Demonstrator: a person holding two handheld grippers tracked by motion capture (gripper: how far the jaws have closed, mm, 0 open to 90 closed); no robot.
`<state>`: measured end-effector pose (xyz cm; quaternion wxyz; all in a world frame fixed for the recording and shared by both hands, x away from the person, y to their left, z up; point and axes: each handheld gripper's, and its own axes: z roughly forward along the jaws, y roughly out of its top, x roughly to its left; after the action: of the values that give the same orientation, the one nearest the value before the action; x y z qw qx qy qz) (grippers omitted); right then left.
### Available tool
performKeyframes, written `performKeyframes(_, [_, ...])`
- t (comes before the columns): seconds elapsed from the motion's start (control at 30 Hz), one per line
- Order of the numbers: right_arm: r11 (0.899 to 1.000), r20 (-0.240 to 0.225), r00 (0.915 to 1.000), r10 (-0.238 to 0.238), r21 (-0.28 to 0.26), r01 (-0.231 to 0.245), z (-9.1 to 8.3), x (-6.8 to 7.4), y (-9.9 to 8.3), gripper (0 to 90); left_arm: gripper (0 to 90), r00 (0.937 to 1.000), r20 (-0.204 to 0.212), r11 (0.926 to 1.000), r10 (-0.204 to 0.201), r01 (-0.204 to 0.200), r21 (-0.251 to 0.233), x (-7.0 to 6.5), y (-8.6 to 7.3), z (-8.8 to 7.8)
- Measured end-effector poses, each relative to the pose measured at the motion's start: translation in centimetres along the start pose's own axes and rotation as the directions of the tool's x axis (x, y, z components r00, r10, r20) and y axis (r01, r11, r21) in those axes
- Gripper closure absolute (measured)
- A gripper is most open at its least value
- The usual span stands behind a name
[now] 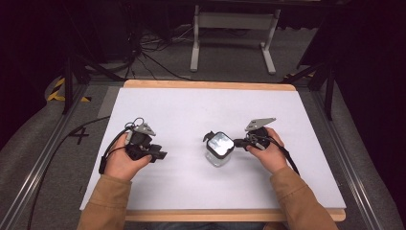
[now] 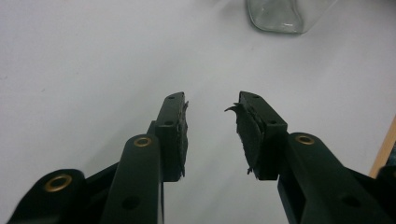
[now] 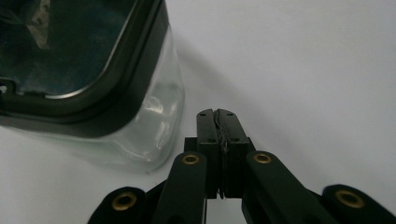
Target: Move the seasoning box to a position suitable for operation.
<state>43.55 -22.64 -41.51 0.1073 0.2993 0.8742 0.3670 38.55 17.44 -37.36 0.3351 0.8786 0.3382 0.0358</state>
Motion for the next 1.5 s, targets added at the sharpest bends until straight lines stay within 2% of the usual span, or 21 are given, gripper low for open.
performKeyframes(0.07, [1.000, 0.000, 0.9997, -0.024, 0.001, 0.024, 0.7, 0.3, 0.2, 88.5, 63.0, 0.9999, -0.001, 0.9999, -0.014, 0.014, -0.003, 0.1, -0.4, -0.2])
performKeyframes(0.2, [1.000, -0.047, 0.9986, -0.025, 0.007, 0.025, 1.5, 0.6, 0.4, 89.1, 62.0, 0.9995, -0.003, 0.9995, -0.032, 0.032, 0.003, 0.3, -1.0, -0.4])
performKeyframes(0.23, [0.999, -0.042, 0.9986, -0.032, 0.022, 0.033, 1.6, 0.6, 0.4, 89.2, 61.9, 0.9993, 0.000, 0.9993, -0.037, 0.037, 0.002, 0.3, -1.0, -0.4])
performKeyframes(0.4, [0.999, -0.060, 0.9980, -0.020, 0.045, 0.023, 1.0, 1.0, 0.0, 89.6, 61.6, 0.9994, 0.008, 0.9994, -0.033, 0.033, 0.004, 0.3, -0.8, 0.0])
performKeyframes(0.6, [0.996, -0.071, 0.9967, -0.040, 0.072, 0.045, 0.3, 1.9, -0.2, 89.6, 61.7, 0.9995, 0.022, 0.9997, -0.024, 0.023, 0.011, 0.4, -0.4, 0.7])
performKeyframes(0.67, [0.995, -0.092, 0.9946, -0.048, 0.086, 0.056, 0.0, 2.7, -0.2, 89.7, 61.7, 0.9997, 0.025, 0.9998, -0.009, 0.009, 0.017, 0.3, 0.0, 0.9])
performKeyframes(0.73, [0.994, -0.095, 0.9942, -0.049, 0.092, 0.058, -0.1, 2.9, -0.2, 89.7, 61.8, 0.9995, 0.030, 0.9998, -0.014, 0.014, 0.013, 0.2, 0.1, 1.0])
performKeyframes(0.9, [0.989, -0.113, 0.9902, -0.081, 0.115, 0.095, -0.3, 4.4, -0.3, 89.7, 61.8, 0.9992, 0.040, 0.9999, 0.006, -0.006, 0.010, 0.0, 0.8, 1.3])
performKeyframes(1.0, [0.990, -0.127, 0.9896, -0.068, 0.115, 0.083, -0.4, 4.4, -0.5, 89.7, 61.8, 0.9985, 0.053, 0.9999, 0.012, -0.012, 0.005, -0.1, 1.1, 1.5])
performKeyframes(1.27, [0.990, -0.154, 0.9851, -0.076, 0.108, 0.093, -0.3, 4.9, -0.7, 89.6, 61.8, 0.9974, 0.068, 0.9997, 0.023, -0.023, 0.007, -0.2, 1.7, 2.0])
performKeyframes(1.37, [0.992, -0.147, 0.9866, -0.071, 0.097, 0.086, -0.6, 4.8, -0.8, 89.6, 61.9, 0.9969, 0.073, 0.9996, 0.027, -0.027, 0.000, -0.2, 1.8, 2.1])
performKeyframes(1.4, [0.992, -0.129, 0.9888, -0.076, 0.093, 0.088, -0.9, 4.6, -0.8, 89.5, 62.0, 0.9969, 0.072, 0.9995, 0.032, -0.032, 0.000, -0.2, 1.9, 2.0])
performKeyframes(1.43, [0.994, -0.106, 0.9923, -0.064, 0.080, 0.073, -1.7, 4.2, -0.9, 89.4, 62.3, 0.9960, 0.085, 0.9996, 0.029, -0.028, -0.010, -0.3, 2.0, 1.9])
performKeyframes(1.5, [0.996, -0.095, 0.9939, -0.055, 0.062, 0.062, -2.5, 3.7, -1.1, 89.3, 63.1, 0.9957, 0.084, 0.9991, 0.039, -0.038, -0.021, -0.5, 2.3, 1.7])
